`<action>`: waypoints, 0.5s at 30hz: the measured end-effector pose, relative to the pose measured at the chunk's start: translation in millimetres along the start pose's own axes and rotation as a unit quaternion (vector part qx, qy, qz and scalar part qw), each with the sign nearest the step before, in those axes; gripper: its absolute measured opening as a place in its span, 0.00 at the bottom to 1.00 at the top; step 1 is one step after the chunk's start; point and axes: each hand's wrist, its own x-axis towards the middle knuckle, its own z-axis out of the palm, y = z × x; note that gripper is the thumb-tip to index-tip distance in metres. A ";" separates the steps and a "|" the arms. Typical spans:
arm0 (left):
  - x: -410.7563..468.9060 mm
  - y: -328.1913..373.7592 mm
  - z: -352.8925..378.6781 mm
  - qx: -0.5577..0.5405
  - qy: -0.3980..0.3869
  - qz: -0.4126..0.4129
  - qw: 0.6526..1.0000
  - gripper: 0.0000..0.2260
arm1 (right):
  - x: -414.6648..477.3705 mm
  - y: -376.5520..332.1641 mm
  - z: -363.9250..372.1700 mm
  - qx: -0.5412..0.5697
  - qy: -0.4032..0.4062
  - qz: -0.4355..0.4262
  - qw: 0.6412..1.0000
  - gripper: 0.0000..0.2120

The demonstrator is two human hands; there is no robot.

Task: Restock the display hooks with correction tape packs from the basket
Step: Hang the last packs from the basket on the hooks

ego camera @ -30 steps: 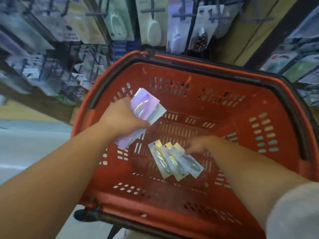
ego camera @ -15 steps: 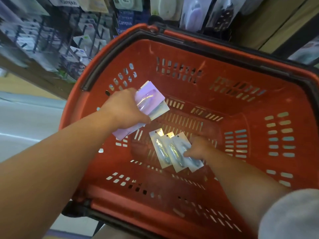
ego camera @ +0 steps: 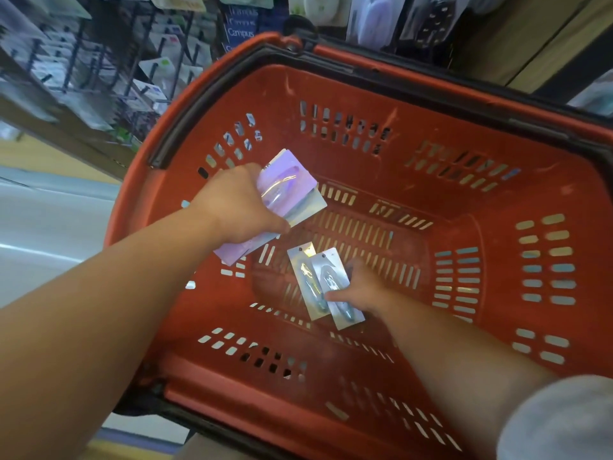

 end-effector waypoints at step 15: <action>6.5 0.3 -0.1 -0.023 0.000 -0.007 1.000 0.24 | -0.8 -22.7 2.0 -0.035 0.005 0.057 0.998 0.38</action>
